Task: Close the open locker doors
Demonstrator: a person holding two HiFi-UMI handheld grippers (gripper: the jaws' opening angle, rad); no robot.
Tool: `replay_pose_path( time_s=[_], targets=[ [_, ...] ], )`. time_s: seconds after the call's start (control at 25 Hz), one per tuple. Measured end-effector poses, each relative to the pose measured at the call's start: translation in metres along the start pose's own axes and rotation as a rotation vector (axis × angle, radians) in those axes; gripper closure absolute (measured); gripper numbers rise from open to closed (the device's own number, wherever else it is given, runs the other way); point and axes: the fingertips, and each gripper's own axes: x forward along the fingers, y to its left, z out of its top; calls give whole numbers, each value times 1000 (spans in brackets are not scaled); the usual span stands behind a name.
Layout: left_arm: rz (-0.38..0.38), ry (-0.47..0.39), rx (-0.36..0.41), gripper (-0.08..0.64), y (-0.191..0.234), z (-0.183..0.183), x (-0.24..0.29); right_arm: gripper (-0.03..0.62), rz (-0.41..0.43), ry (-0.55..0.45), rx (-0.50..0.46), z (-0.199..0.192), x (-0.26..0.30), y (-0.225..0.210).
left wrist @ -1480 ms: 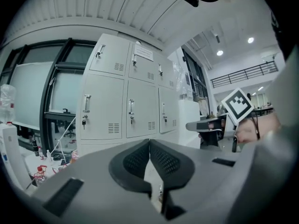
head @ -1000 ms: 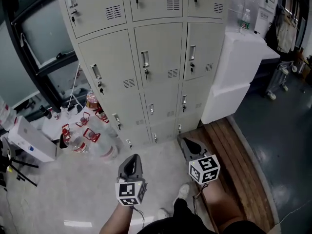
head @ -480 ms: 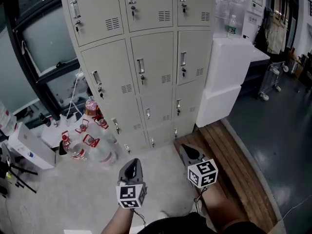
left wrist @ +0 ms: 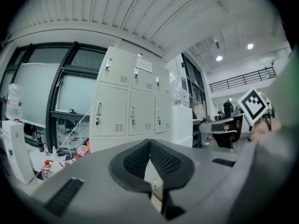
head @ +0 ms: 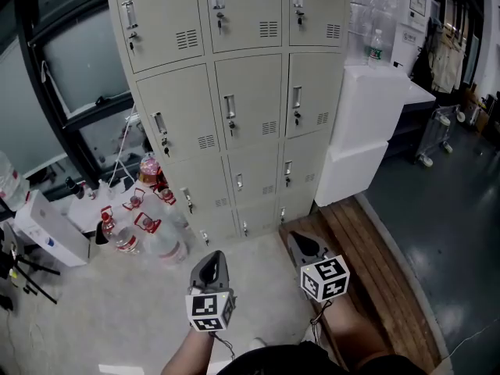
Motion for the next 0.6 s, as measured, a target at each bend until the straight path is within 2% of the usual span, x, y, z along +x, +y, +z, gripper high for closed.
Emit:
replay_pose_path(
  time_s=[0.6],
  targets=[
    [-7, -7, 10, 555, -2, 0, -26, 592, 2, -27, -7, 3, -17, 23]
  ],
)
